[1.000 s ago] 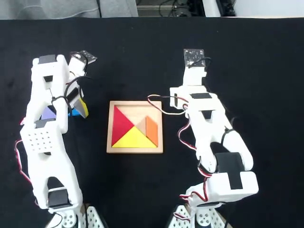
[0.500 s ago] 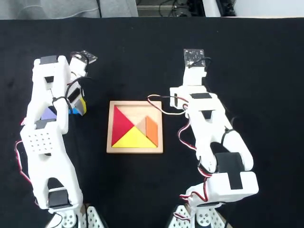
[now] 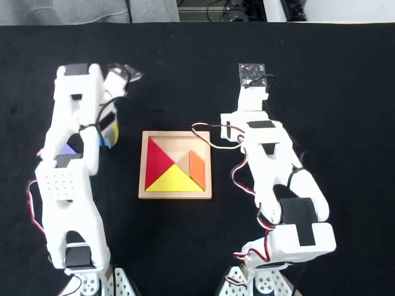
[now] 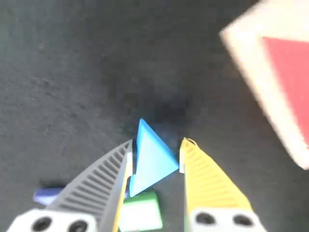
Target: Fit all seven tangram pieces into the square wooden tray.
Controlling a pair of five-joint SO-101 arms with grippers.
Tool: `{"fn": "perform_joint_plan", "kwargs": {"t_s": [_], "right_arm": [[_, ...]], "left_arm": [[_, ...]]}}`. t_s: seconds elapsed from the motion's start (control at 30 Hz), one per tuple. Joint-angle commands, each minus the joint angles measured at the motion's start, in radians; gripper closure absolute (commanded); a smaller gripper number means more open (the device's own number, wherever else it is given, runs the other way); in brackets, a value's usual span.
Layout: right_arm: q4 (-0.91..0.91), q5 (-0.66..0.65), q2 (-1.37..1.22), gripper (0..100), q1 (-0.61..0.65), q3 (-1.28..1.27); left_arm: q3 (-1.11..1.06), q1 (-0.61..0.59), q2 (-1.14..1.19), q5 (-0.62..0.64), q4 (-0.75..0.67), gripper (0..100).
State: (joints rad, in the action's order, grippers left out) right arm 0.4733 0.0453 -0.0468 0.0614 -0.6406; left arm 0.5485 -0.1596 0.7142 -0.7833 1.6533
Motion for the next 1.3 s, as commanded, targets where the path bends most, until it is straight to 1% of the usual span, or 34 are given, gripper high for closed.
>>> {"fn": "perform_joint_plan", "kwargs": {"t_s": [0.0, 0.07, 0.23, 0.37, 0.4, 0.47, 0.57, 0.67, 0.73, 0.8, 0.9, 1.03, 1.1, 1.17, 1.2, 1.27], "right_arm": [[-0.012, -0.008, 0.01, 98.0, -0.017, 0.053], [-0.012, -0.008, 0.012, 98.1, -0.057, 0.056], [-0.012, 0.0, 0.012, 98.3, -0.172, 0.079], [-0.018, 0.0, 0.005, 98.3, -0.216, 0.084], [-0.02, 0.0, 0.005, 98.3, -0.222, 0.084], [-0.028, 0.0, 0.005, 98.3, -0.236, 0.084], [-0.075, 0.026, 0.002, 98.3, -0.267, 0.079], [-0.089, 0.091, 0.001, 98.2, -0.298, 0.077], [-0.091, 0.1, 0.001, 98.1, -0.298, 0.077], [-0.087, 0.1, 0.001, 98.1, -0.292, 0.077], [-0.086, 0.1, 0.001, 98.1, -0.287, 0.079], [-0.083, 0.1, 0.001, 98.0, -0.256, 0.076], [-0.083, 0.098, 0.001, 98.0, -0.253, 0.074], [-0.089, 0.098, 0.001, 98.0, -0.252, 0.065], [-0.089, 0.098, 0.001, 98.0, -0.252, 0.064], [-0.089, 0.098, 0.001, 98.0, -0.235, 0.062]], "left_arm": [[0.16, 0.091, -0.147, -0.077, 0.107, 89], [0.156, 0.14, -0.198, -0.112, 0.107, 89], [0.116, 0.309, -0.245, -0.282, 0.106, 89], [0.025, 0.435, -0.244, -0.377, 0.103, 89], [-0.002, 0.458, -0.244, -0.404, 0.091, 89], [-0.05, 0.487, -0.232, -0.436, 0.014, 89], [-0.074, 0.49, -0.221, -0.42, -0.068, 89], [-0.007, 0.427, -0.245, -0.399, -0.021, 89], [0.096, 0.343, -0.292, -0.394, 0.058, 89], [0.173, 0.255, -0.338, -0.393, 0.107, 89], [0.197, 0.113, -0.41, -0.359, 0.104, 89], [0.185, -0.062, -0.448, -0.351, 0.101, 89], [0.185, -0.151, -0.428, -0.348, 0.055, 89], [0.185, -0.257, -0.393, -0.33, -0.037, 90], [0.185, -0.308, -0.37, -0.29, -0.106, 90], [0.185, -0.406, -0.301, -0.161, -0.292, 90]]}}
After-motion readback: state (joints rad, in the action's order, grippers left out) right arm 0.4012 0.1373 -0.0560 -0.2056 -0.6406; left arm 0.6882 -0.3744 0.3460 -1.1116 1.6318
